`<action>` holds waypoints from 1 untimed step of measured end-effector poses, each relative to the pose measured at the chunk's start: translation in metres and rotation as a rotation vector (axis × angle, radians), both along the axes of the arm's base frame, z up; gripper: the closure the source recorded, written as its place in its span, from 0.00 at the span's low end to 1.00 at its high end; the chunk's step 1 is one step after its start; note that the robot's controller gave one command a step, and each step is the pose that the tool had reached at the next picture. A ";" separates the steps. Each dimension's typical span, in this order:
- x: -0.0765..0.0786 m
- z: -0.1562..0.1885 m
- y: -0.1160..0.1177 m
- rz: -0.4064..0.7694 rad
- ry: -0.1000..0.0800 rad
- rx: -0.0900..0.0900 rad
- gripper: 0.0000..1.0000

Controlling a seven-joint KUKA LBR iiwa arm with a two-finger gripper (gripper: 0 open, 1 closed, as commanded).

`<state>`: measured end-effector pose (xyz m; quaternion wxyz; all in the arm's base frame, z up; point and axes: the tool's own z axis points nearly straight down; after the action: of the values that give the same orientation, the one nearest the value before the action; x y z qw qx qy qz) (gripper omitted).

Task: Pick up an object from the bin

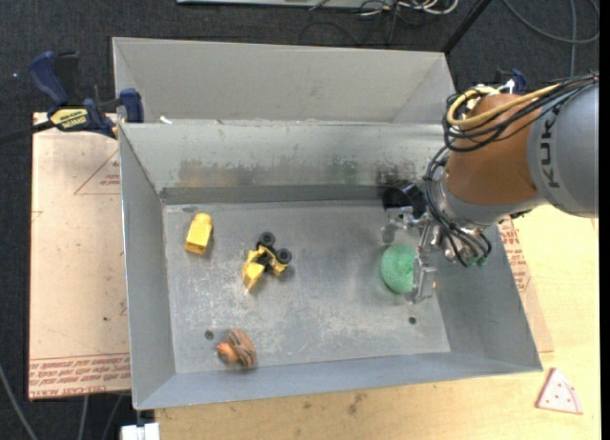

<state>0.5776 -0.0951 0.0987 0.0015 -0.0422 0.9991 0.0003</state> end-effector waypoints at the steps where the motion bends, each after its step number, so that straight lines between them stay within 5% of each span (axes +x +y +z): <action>1: -0.005 -0.026 -0.031 0.139 0.002 0.000 1.00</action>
Offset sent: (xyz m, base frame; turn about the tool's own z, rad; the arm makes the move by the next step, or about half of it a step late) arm 0.0000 0.0000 0.0000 0.0000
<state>0.5724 -0.1259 0.0728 0.0007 -0.1114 0.9938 0.0004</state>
